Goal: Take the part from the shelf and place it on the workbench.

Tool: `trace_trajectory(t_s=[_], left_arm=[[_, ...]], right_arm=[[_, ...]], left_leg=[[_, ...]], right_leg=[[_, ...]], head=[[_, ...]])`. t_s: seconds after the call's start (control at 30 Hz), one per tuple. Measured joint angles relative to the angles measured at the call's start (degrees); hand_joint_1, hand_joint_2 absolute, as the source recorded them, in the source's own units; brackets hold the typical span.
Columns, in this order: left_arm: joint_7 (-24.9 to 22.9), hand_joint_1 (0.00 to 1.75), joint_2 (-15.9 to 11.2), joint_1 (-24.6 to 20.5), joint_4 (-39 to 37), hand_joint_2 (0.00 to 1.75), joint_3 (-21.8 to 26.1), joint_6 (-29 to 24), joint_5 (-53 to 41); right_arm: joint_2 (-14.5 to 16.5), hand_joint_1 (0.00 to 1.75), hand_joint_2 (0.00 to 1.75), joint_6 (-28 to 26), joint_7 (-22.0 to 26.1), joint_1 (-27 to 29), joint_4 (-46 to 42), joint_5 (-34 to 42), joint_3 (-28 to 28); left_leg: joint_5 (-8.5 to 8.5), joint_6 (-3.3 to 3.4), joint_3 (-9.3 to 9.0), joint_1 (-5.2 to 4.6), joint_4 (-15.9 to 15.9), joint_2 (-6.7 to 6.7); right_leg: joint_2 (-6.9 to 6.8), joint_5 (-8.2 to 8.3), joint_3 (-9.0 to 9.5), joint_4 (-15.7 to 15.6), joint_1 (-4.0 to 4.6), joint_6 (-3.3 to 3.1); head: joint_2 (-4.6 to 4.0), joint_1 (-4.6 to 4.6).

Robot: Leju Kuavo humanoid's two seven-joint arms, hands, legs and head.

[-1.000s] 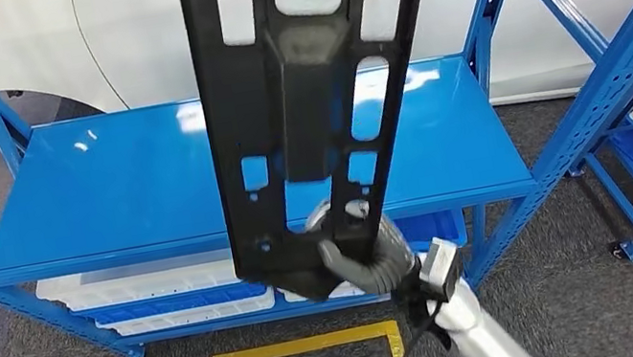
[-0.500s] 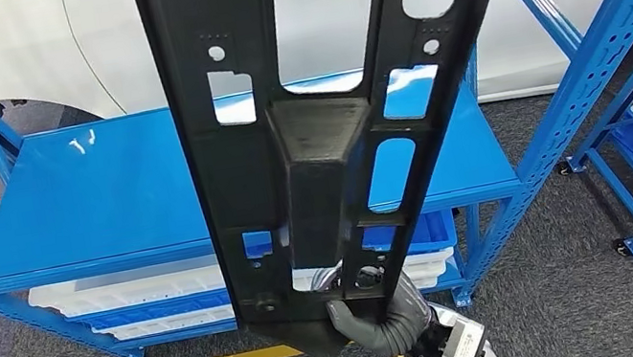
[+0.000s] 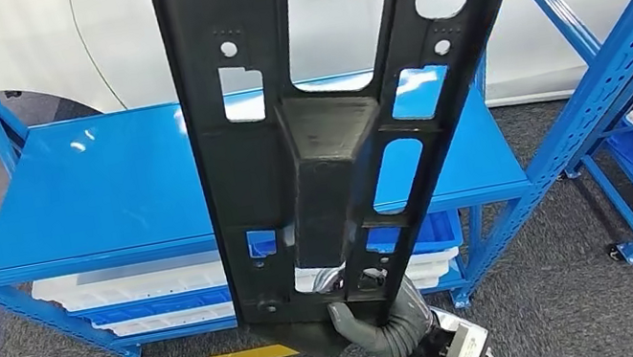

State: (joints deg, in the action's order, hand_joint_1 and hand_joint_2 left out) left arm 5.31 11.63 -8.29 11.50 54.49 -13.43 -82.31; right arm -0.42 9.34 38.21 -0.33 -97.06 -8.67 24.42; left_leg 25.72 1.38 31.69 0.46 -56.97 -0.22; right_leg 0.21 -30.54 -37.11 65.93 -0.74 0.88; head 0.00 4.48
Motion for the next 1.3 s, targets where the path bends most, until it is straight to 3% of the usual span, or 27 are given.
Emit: trace_trajectory(t_s=[0.07, 0.1, 0.13, 0.2, 0.27, 0.4, 0.43, 0.5, 0.57, 0.6, 0.63, 0.67, 0.73, 0.8, 0.9, 0.93, 0.97, 1.0, 1.07, 1.1, 1.13, 1.17, 1.2, 1.27, 1.3], left_arm=[[-0.55, 0.00, 0.00, 0.03, 0.00, 1.75, 0.03, 0.26, 0.16], [-0.78, 0.00, 0.00, 0.03, 0.00, 1.75, 0.04, 0.40, 0.14], [-0.97, 0.00, 0.03, 0.00, 0.00, 1.75, 0.04, 0.61, 0.10], [-1.20, 0.00, 0.13, -0.12, 0.00, 1.75, 0.04, 1.08, -0.04], [-1.36, 0.00, 0.23, -0.32, 0.00, 1.75, 0.04, 1.35, -0.17], [-1.47, 0.00, 0.31, -0.53, 0.00, 1.75, 0.04, 1.61, 0.02], [-1.46, 0.00, 0.32, -0.53, 0.00, 1.75, 0.04, 1.71, 0.10], [-1.46, 0.00, 0.34, -0.53, 0.00, 1.75, 0.04, 1.91, 0.20], [-1.50, 0.00, 0.34, -0.52, 0.00, 1.75, 0.04, 2.04, 0.25], [-1.55, 0.00, 0.35, -0.49, 0.00, 1.75, 0.04, 2.08, 0.25], [-1.65, 0.00, 0.36, -0.46, 0.00, 1.75, 0.04, 2.09, 0.25], [-1.76, 0.00, 0.36, -0.45, 0.00, 1.75, 0.04, 2.09, 0.25], [-1.95, 0.00, 0.37, -0.58, 0.00, 1.75, 0.04, 2.10, 0.24], [-2.05, 0.00, 0.42, -0.71, 0.00, 1.75, 0.04, 2.14, 0.23], [-2.08, 0.00, 0.49, -0.50, -0.01, 1.75, 0.04, 2.36, 0.19], [-2.08, 0.00, 0.51, -0.44, -0.02, 1.75, 0.04, 2.44, 0.18], [-2.07, 0.00, 0.54, -0.40, -0.02, 1.75, 0.04, 2.52, 0.17], [-2.06, 0.00, 0.57, -0.38, -0.02, 1.75, 0.04, 2.59, 0.17], [-2.05, 0.00, 0.61, -0.23, -0.02, 1.75, 0.04, 2.56, 0.18], [-2.05, 0.00, 0.62, -0.13, -0.02, 1.75, 0.04, 2.46, 0.18], [-2.05, 0.00, 0.63, -0.03, -0.02, 1.75, 0.04, 2.34, 0.16], [-2.05, 0.00, 0.63, 0.04, -0.02, 1.75, 0.04, 2.22, 0.14], [-2.05, 0.00, 0.64, 0.07, -0.02, 1.75, 0.04, 2.14, 0.11], [-2.05, 0.00, 0.66, 0.08, -0.02, 1.75, 0.04, 2.08, 0.02], [-2.05, 0.00, 0.66, 0.08, -0.02, 1.75, 0.04, 2.07, -0.01]], right_arm=[[-0.03, 1.75, 1.75, -0.10, -0.12, 0.42, 0.09, 0.28, -0.18], [-0.05, 1.75, 1.75, -0.16, -0.24, 0.57, 0.13, 0.41, -0.36], [-0.07, 1.75, 1.75, -0.21, -0.37, 0.64, 0.16, 0.55, -0.60], [-0.08, 1.75, 1.75, -0.33, -0.56, 0.66, 0.15, 0.73, -1.16], [-0.08, 1.75, 1.75, -0.49, -0.82, 0.71, -0.01, 0.85, -1.67], [-0.03, 1.75, 1.75, -0.98, -1.40, 0.75, -0.44, 1.07, -2.60], [0.03, 1.75, 1.75, -1.04, -1.60, 0.73, -0.63, 1.14, -2.88], [0.24, 1.75, 1.75, -1.04, -2.02, 0.73, -1.03, 1.27, -3.54], [0.42, 1.75, 1.75, -1.03, -2.32, 0.75, -1.23, 1.38, -4.18], [0.45, 1.75, 1.75, -1.01, -2.42, 0.77, -1.26, 1.41, -4.48], [0.46, 1.75, 1.75, -0.97, -2.49, 0.79, -1.26, 1.46, -4.77], [0.47, 1.75, 1.75, -0.91, -2.53, 0.80, -1.27, 1.55, -5.07], [0.49, 1.75, 1.75, -0.72, -2.56, 0.81, -1.43, 1.78, -5.62], [0.54, 1.75, 1.75, -0.41, -2.56, 0.81, -1.65, 1.98, -6.08], [0.60, 1.75, 1.75, 0.01, -2.57, 0.85, -1.74, 2.07, -6.53], [0.59, 1.75, 1.75, 0.08, -2.56, 0.91, -1.74, 2.08, -6.70], [0.58, 1.75, 1.75, 0.12, -2.55, 0.95, -1.74, 2.09, -6.87], [0.58, 1.75, 1.75, 0.16, -2.53, 0.99, -1.74, 2.11, -7.03], [0.56, 1.75, 1.75, 0.27, -2.51, 1.06, -1.73, 2.19, -7.23], [0.54, 1.75, 1.75, 0.34, -2.50, 1.09, -1.73, 2.24, -7.32], [0.51, 1.75, 1.75, 0.44, -2.50, 1.11, -1.72, 2.30, -7.40], [0.49, 1.75, 1.75, 0.53, -2.50, 1.13, -1.72, 2.36, -7.46], [0.48, 1.75, 1.75, 0.66, -2.50, 1.13, -1.72, 2.40, -7.51], [0.48, 1.75, 1.75, 0.85, -2.49, 1.12, -1.78, 2.49, -7.56], [0.47, 1.75, 1.75, 0.91, -2.46, 1.21, -1.84, 2.52, -7.58]], left_leg=[[-0.13, 0.14, 0.26, -0.07, -0.22, 0.10], [-0.14, 0.15, 0.41, -0.08, -0.40, 0.11], [-0.12, 0.12, 0.57, -0.08, -0.63, 0.09], [0.03, -0.08, 0.90, -0.07, -1.27, 0.02], [0.18, -0.57, 1.40, -0.28, -1.97, -0.07], [0.10, -1.88, 2.03, -0.32, -2.28, -0.11], [1.14, -2.21, 2.35, -0.23, -3.15, -0.10], [5.42, -2.79, 4.05, -0.03, -8.00, -0.07], [9.84, -3.16, 6.23, 0.10, -15.07, -0.07], [10.76, -3.20, 6.36, 0.12, -16.98, -0.07], [10.61, -3.14, 5.35, 0.13, -16.67, -0.07], [9.55, -2.96, 3.09, 0.12, -13.94, -0.07], [7.15, -2.31, -2.89, -0.04, -5.23, -0.07], [5.87, -1.59, -5.76, -0.48, -0.19, -0.10], [4.21, -0.69, -4.98, -0.76, 0.35, -0.02], [3.40, -0.35, -4.51, -0.63, 0.56, 0.09], [2.51, 0.01, -3.86, -0.47, 0.82, 0.22], [1.67, 0.29, -3.10, -0.36, 0.93, 0.36], [0.23, 0.57, -1.28, -0.42, 0.84, 0.50], [-0.45, 0.52, -0.30, -0.44, 0.70, 0.56], [-1.05, 0.41, 0.72, -0.43, 0.50, 0.60], [-1.57, 0.26, 1.73, -0.39, 0.20, 0.62], [-2.01, 0.06, 2.70, -0.34, -0.23, 0.62], [-2.62, -0.46, 4.31, -0.38, -1.33, 0.56], [-2.92, -0.79, 4.75, -0.43, -1.78, 0.53]], right_leg=[[-0.01, -3.20, -3.22, 7.11, -0.06, 0.29], [-0.02, -3.36, -3.81, 8.58, -0.09, 0.39], [-0.03, -2.34, -3.23, 7.69, -0.13, 0.44], [-0.08, 1.11, 0.50, 0.64, -0.26, 0.34], [-0.02, 3.21, 3.16, -5.01, -0.19, -0.14], [0.08, 4.31, 2.87, -6.03, 0.03, -1.62], [-0.03, 4.66, 2.67, -6.22, -0.03, -2.06], [-0.27, 5.45, 1.94, -6.43, -0.11, -2.66], [-0.36, 6.32, 0.74, -6.41, 0.00, -2.80], [-0.39, 6.83, 0.05, -6.39, 0.04, -2.77], [-0.38, 7.36, -0.61, -6.38, 0.07, -2.71], [-0.36, 7.91, -1.22, -6.38, 0.08, -2.61], [-0.34, 8.97, -2.04, -6.42, 0.09, -2.25], [-0.38, 9.95, -2.24, -6.65, -0.01, -1.55], [-0.38, 11.26, -2.26, -7.43, -0.21, -0.43], [-0.33, 10.47, -2.54, -7.15, -0.24, -0.14], [-0.28, 8.47, -3.06, -5.88, -0.25, 0.10], [-0.25, 5.32, -3.82, -3.23, -0.33, 0.28], [-0.25, -0.47, -5.36, 4.32, -0.38, 0.70], [-0.25, -1.55, -5.60, 7.52, -0.43, 0.89], [-0.25, -1.19, -5.07, 9.13, -0.49, 1.05], [-0.26, 0.08, -3.52, 8.68, -0.58, 1.15], [-0.27, 1.43, -0.89, 6.14, -0.68, 1.20], [-0.17, 1.43, 5.29, -1.76, -0.70, 0.96], [-0.08, 0.72, 7.32, -4.81, -0.59, 0.65]], head=[[0.00, 0.00], [0.00, 0.00], [0.00, 0.00], [0.00, 0.00], [0.00, 0.01], [0.00, 0.00], [0.00, 0.00], [0.00, 0.00], [0.00, 0.00], [0.00, 0.00], [0.00, 0.00], [0.00, 0.00], [0.00, 0.00], [0.00, 0.02], [0.00, 0.03], [0.00, 0.02], [0.00, 0.02], [0.00, 0.01], [0.00, 0.02], [0.00, 0.02], [0.00, 0.02], [0.00, 0.02], [0.00, 0.02], [0.00, 0.03], [0.00, 0.04]])
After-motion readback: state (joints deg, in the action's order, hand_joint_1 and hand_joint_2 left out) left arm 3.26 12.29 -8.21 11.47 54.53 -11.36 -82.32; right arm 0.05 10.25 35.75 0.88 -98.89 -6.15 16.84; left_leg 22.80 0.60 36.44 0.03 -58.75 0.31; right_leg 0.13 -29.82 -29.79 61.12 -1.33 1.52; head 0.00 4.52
